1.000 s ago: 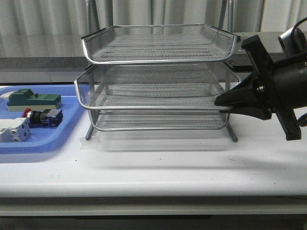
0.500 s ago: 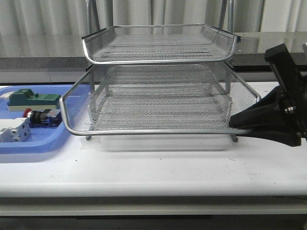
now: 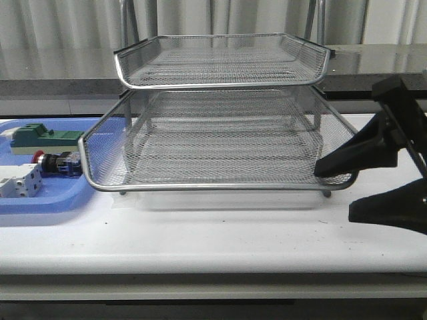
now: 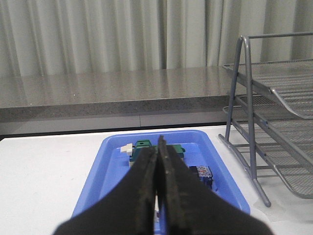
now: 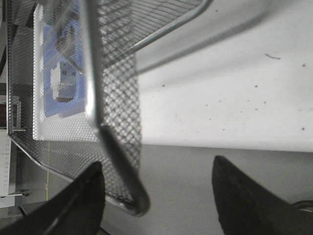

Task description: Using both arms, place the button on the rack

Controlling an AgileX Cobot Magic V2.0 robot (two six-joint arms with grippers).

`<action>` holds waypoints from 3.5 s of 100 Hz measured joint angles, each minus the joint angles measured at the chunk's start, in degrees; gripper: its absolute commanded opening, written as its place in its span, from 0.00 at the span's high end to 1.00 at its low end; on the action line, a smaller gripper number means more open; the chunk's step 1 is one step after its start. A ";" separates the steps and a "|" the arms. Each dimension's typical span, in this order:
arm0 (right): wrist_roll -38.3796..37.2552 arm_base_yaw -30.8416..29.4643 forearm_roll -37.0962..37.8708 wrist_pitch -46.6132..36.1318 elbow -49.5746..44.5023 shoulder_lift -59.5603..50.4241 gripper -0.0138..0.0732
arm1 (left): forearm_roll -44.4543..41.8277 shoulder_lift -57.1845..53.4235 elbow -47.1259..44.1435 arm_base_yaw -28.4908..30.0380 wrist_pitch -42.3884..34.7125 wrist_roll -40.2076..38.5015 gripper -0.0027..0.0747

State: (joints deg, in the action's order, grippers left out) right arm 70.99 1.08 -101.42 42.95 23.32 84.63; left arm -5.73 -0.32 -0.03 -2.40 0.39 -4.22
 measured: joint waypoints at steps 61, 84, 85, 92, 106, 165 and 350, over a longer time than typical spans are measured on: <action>-45.67 0.00 57.96 -3.77 9.41 -33.59 0.28 | 0.00 0.00 0.00 0.00 0.00 0.00 0.99; -65.02 0.00 87.12 5.39 18.67 -40.66 0.28 | 0.00 0.00 0.00 0.00 0.00 0.00 0.99; -65.70 0.00 87.74 5.54 18.80 -40.87 0.28 | 0.00 0.00 0.00 0.00 0.00 0.00 0.99; -67.89 0.00 92.77 6.23 19.57 -43.02 0.28 | 0.00 0.00 0.00 0.00 0.00 0.00 0.99; -69.22 0.00 96.90 7.28 19.70 -47.16 0.34 | 0.00 0.00 0.00 0.00 0.00 0.00 0.99; -69.21 0.00 97.79 14.14 19.70 -53.23 0.92 | 0.00 0.00 0.00 0.00 0.00 0.00 0.99; -69.21 0.00 97.50 14.14 19.70 -53.23 0.92 | 8.37 11.56 15.90 0.00 14.80 0.00 0.99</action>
State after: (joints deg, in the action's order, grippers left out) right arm 1.78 1.08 -3.92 57.09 43.02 31.40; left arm 2.64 11.24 15.87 -2.40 15.19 -4.22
